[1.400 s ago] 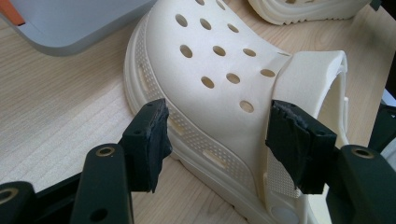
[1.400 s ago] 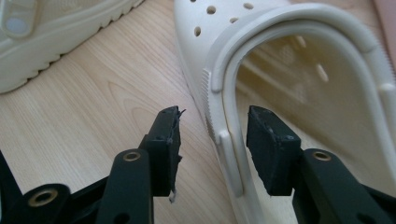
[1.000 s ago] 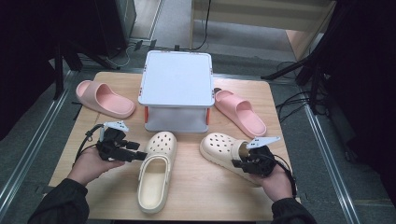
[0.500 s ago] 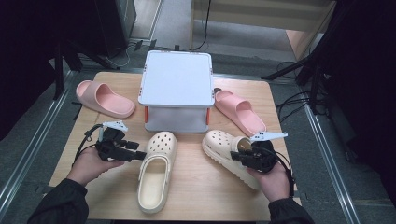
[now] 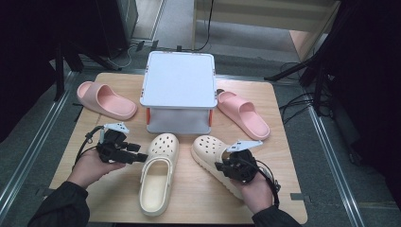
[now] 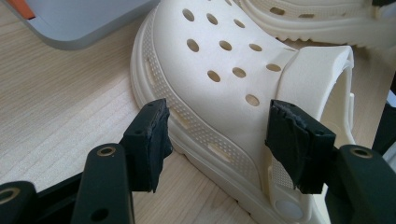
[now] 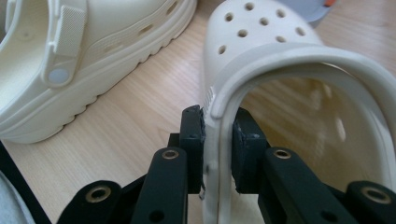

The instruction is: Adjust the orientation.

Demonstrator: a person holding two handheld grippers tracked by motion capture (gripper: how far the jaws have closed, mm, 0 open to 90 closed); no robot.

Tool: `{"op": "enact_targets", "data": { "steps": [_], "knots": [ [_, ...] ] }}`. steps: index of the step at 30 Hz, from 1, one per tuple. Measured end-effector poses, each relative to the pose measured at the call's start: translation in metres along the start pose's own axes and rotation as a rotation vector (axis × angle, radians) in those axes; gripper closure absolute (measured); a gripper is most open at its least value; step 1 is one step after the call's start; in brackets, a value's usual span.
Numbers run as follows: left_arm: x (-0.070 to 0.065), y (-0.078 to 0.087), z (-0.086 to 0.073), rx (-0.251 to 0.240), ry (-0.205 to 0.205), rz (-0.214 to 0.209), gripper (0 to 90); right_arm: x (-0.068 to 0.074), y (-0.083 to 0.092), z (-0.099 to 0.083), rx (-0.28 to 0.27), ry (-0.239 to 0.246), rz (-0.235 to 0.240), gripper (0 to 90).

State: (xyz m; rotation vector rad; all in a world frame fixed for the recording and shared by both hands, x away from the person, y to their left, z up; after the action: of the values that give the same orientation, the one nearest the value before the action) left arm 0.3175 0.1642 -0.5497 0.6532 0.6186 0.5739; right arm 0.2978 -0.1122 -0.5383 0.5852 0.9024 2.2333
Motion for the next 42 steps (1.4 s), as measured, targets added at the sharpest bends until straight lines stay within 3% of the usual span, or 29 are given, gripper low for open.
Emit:
{"op": "enact_targets", "data": {
  "steps": [6,18,25,29,31,34,35,37,40,42],
  "knots": [
    [0.000,-0.001,0.000,0.000,0.000,0.001,38.7,0.014,-0.014,-0.002,0.027,0.012,0.015,76.6],
    [-0.001,0.000,-0.003,0.005,-0.003,0.008,38.7,0.036,-0.030,0.009,-0.002,-0.016,0.051,73.4],
    [0.000,0.004,-0.008,0.000,0.009,0.023,38.8,0.045,-0.036,0.014,-0.012,-0.010,0.100,66.8],
    [0.001,0.007,-0.009,-0.007,0.020,0.019,39.4,0.045,-0.025,0.017,-0.032,-0.014,0.139,62.7],
    [-0.001,0.009,-0.010,-0.005,0.040,0.000,46.4,0.044,-0.015,0.018,-0.046,-0.010,0.159,63.0],
    [-0.002,0.015,-0.004,-0.042,0.037,0.022,56.5,0.044,0.003,0.017,-0.069,0.002,0.197,68.9],
    [-0.004,0.018,-0.002,-0.066,0.035,0.018,60.1,0.039,0.014,0.017,-0.087,0.024,0.193,75.1],
    [-0.005,0.021,0.000,-0.085,0.027,0.025,61.7,0.035,0.018,0.017,-0.096,0.030,0.186,77.5],
    [-0.006,0.021,-0.005,-0.071,0.018,0.036,67.2,0.018,0.025,0.017,-0.108,0.043,0.158,83.0],
    [-0.006,0.021,-0.008,-0.060,0.013,0.041,70.1,0.003,0.028,0.018,-0.118,0.025,0.140,84.7]
  ]
}}
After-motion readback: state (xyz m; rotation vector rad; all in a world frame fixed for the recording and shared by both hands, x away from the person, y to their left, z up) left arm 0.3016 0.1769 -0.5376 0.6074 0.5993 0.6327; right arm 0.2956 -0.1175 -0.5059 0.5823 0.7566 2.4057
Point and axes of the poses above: each handheld gripper's, and its own axes: y roughly backward along the jaws, z roughly out of its top, x roughly to its left, the point moved 10 cm from there along -y, roughly forward along the jaws, and after that the axes turned 3 degrees about -x, right-handed, at the moved point
